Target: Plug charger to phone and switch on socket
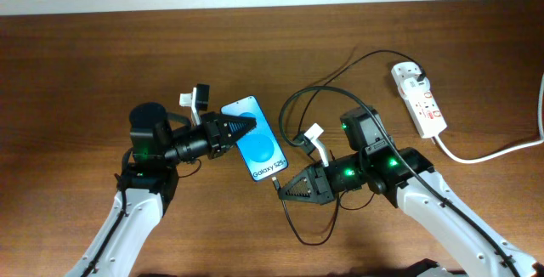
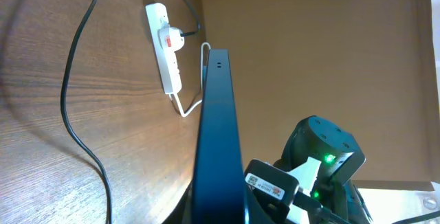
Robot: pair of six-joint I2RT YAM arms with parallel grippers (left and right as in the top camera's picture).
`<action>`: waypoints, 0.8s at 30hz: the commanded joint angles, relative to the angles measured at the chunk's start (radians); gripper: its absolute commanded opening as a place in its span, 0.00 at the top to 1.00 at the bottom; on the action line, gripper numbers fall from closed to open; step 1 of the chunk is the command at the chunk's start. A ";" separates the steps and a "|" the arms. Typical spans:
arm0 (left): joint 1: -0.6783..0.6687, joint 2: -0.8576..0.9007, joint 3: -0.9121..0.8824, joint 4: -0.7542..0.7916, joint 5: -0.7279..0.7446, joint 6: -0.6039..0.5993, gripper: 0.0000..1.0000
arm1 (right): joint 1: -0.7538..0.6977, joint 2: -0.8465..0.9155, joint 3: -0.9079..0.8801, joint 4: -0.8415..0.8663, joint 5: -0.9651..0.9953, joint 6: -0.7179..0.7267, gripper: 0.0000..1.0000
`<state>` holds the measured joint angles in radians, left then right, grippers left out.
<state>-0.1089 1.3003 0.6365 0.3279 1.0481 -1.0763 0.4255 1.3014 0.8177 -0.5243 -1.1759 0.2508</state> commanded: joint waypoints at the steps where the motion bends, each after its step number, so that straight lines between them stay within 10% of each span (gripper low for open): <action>1: 0.000 -0.002 0.015 0.007 0.028 0.017 1.00 | 0.006 -0.003 0.019 -0.002 -0.028 -0.002 0.96; 24: 0.000 -0.003 0.015 0.007 0.003 -0.040 1.00 | 0.006 -0.003 0.019 0.008 -0.024 0.039 0.96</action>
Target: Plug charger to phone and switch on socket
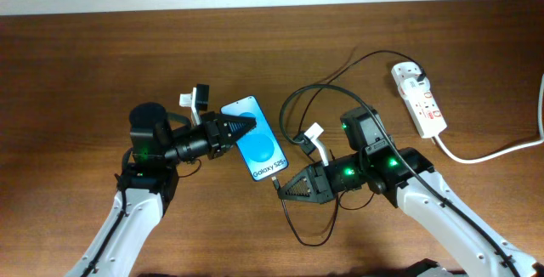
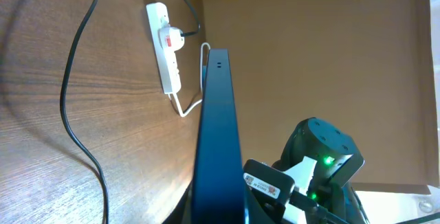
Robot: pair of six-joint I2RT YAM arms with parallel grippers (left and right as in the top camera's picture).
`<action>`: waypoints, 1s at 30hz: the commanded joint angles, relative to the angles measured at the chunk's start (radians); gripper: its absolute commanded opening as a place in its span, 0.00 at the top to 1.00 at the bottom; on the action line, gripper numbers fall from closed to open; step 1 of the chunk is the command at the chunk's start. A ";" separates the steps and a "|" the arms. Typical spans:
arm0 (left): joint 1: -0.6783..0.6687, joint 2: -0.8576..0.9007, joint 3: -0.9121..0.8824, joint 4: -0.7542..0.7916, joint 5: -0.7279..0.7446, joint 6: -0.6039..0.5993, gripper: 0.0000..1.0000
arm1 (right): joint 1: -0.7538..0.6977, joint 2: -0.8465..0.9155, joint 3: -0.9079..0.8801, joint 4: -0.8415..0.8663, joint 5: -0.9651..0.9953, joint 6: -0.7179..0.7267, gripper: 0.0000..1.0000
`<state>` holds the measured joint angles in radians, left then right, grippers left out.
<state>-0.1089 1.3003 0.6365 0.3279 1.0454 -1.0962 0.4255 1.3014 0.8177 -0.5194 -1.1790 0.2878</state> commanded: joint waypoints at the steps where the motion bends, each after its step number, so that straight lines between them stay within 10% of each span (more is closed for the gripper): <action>1: 0.000 -0.003 0.015 0.007 0.005 -0.021 1.00 | 0.006 -0.003 0.019 0.003 -0.021 0.002 0.96; 30: 0.000 -0.003 0.015 0.007 0.010 -0.016 1.00 | 0.006 -0.003 0.019 0.023 -0.013 0.047 0.96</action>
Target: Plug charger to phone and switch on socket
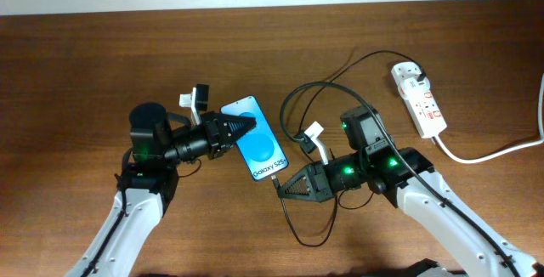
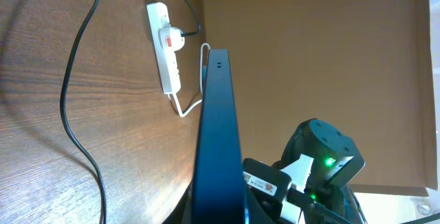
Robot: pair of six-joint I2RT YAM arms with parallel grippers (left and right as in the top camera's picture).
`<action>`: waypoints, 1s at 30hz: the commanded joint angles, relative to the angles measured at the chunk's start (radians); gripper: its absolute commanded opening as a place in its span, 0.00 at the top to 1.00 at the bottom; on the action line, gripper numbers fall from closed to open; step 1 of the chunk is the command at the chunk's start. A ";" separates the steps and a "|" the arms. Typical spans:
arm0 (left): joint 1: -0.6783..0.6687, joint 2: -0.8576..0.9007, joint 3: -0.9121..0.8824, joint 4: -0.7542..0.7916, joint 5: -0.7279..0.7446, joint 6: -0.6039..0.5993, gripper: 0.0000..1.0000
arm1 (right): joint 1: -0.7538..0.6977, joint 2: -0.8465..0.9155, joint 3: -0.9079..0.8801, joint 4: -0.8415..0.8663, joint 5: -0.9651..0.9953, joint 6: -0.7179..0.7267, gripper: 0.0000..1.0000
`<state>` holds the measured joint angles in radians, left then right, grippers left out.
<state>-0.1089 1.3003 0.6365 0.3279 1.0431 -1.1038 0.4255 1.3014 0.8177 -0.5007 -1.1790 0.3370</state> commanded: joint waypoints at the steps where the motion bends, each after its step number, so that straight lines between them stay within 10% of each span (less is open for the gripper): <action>1: 0.000 -0.003 0.015 0.006 0.012 -0.008 1.00 | 0.006 -0.002 0.019 0.005 -0.013 -0.002 0.96; 30: 0.000 -0.003 0.015 0.006 0.023 0.026 1.00 | 0.005 0.021 0.019 0.015 -0.014 -0.003 0.96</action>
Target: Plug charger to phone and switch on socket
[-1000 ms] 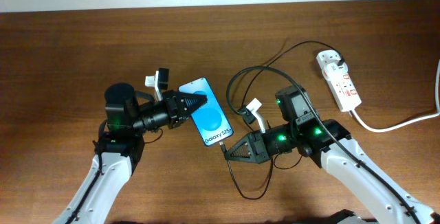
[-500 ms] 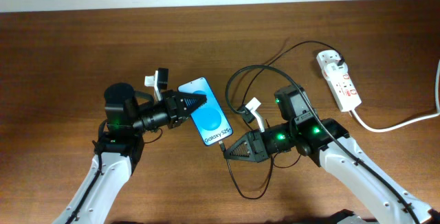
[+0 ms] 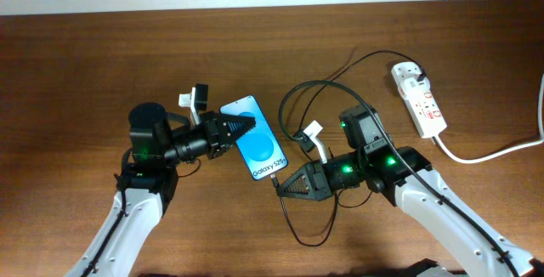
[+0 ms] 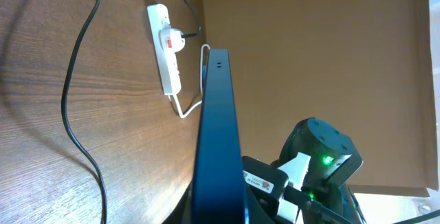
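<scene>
The phone [image 3: 258, 144], its blue screen facing up, lies in the middle of the table, and my left gripper [image 3: 245, 127] is shut on its left long edge. In the left wrist view the phone [image 4: 217, 128] shows edge-on as a dark blue slab between the jaws. My right gripper [image 3: 281, 185] is shut on the charger plug, its tip right at the phone's bottom end. From there the black cable [image 3: 293, 98] loops away to the white power strip [image 3: 419, 98], also seen as the power strip [image 4: 165, 49]. Whether the plug is seated is hidden.
The black cable also curls below the right gripper [image 3: 316, 234]. The strip's white lead [image 3: 484, 154] runs off the right edge. The wooden table [image 3: 76, 65] borders a white wall at the back. The right arm's wrist [image 4: 320, 159] sits close behind the phone.
My right gripper with the plug has shifted a touch left, nearer the phone's bottom end. The left gripper and the phone have not moved.
At every earlier moment my left gripper held the phone by its edge in the same spot. My right gripper, shut on the charger plug, stood at the phone's lower end and has only crept slightly closer to it by now.
</scene>
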Robot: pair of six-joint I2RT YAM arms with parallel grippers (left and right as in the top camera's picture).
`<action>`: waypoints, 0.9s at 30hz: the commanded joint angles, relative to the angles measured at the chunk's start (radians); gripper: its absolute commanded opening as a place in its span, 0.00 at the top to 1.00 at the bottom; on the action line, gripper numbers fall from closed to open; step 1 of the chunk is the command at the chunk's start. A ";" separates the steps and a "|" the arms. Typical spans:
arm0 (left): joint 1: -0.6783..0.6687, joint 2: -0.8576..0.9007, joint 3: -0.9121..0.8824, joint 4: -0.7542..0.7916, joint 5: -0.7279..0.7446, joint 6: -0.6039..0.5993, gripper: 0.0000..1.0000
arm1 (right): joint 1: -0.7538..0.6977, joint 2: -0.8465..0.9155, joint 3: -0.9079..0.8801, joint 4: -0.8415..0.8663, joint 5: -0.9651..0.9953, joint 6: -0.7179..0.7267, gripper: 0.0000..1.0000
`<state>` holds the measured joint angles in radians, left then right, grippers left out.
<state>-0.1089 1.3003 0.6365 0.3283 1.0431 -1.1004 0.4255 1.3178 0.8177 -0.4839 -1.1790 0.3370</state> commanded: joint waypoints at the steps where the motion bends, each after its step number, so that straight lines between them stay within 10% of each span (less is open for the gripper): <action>1: 0.000 -0.003 0.015 0.006 0.023 0.022 1.00 | 0.005 0.004 0.019 -0.002 -0.014 -0.003 0.96; 27: 0.000 -0.003 0.015 0.006 0.124 0.108 1.00 | 0.005 0.004 0.019 0.116 0.013 0.021 0.96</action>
<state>-0.0975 1.3003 0.6449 0.3367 1.0721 -1.0397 0.4274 1.3235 0.8162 -0.4065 -1.1755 0.3634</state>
